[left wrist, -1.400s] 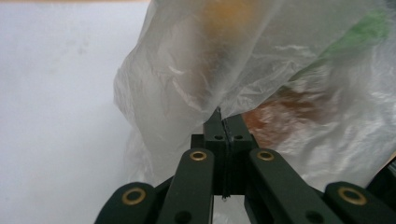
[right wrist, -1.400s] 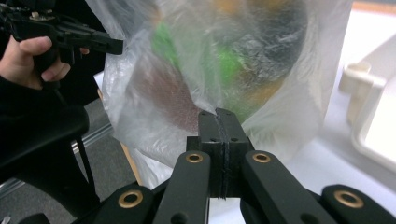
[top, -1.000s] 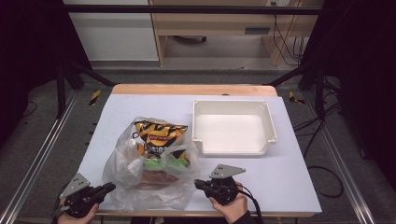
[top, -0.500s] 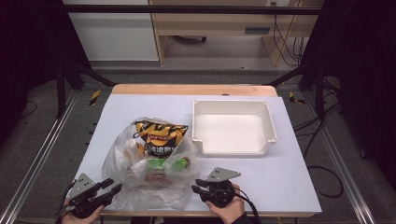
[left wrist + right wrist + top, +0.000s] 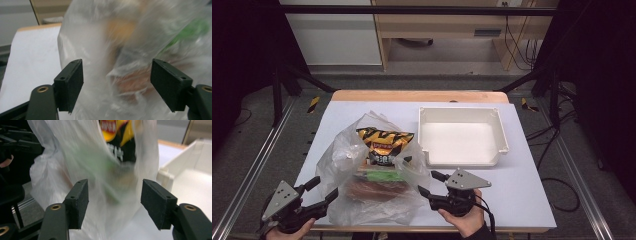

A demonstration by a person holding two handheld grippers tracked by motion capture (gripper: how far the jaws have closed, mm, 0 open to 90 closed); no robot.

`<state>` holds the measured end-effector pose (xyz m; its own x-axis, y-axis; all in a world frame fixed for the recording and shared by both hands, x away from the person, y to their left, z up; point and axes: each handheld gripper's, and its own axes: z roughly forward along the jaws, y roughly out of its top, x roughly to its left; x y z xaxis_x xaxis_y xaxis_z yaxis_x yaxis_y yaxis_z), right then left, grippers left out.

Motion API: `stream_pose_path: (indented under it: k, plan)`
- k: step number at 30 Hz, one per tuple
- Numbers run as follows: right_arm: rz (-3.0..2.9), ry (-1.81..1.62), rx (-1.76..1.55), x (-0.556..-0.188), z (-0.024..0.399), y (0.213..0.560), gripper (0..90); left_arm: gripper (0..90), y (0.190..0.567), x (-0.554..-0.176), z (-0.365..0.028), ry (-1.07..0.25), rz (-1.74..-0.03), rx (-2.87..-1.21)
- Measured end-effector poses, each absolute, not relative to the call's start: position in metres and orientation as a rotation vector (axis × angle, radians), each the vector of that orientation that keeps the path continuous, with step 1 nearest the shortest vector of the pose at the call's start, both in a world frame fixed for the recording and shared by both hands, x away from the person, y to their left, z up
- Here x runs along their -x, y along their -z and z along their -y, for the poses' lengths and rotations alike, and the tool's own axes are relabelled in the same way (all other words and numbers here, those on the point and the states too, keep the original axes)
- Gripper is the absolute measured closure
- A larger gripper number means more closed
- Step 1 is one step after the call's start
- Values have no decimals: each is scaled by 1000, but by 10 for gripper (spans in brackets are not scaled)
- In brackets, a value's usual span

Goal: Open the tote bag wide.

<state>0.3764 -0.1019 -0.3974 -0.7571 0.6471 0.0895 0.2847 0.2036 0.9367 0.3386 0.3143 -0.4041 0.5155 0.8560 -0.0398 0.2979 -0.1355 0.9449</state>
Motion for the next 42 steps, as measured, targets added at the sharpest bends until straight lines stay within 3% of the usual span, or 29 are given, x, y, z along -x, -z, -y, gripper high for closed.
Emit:
stream_pose_path:
  k: [6,11,15,19,23,25,31,42]
  plan:
    - [-2114,-1581,-838,-383,94,373,397,252,378,-344,-302,-683,-942,-1685]
    - [-2153,-1539,-832,-390,84,370,580,278,363,-351,-288,-722,-916,-1695]
    - [-2196,-1502,-838,-392,81,375,770,416,360,-360,-281,-741,-942,-1733]
    - [-2231,-1492,-841,-392,84,378,895,638,363,-368,-283,-770,-1023,-1770]
    - [-2238,-1502,-852,-389,92,377,900,841,361,-368,-290,-747,-1049,-1766]
    - [-2241,-1502,-857,-386,96,377,900,900,361,-367,-292,-740,-1055,-1764]
    - [-2273,-1518,-880,-375,109,386,900,900,368,-349,-308,-662,-1066,-1782]
    - [-2400,-1528,-974,-367,111,426,900,900,416,-330,-331,-533,-1173,-1862]
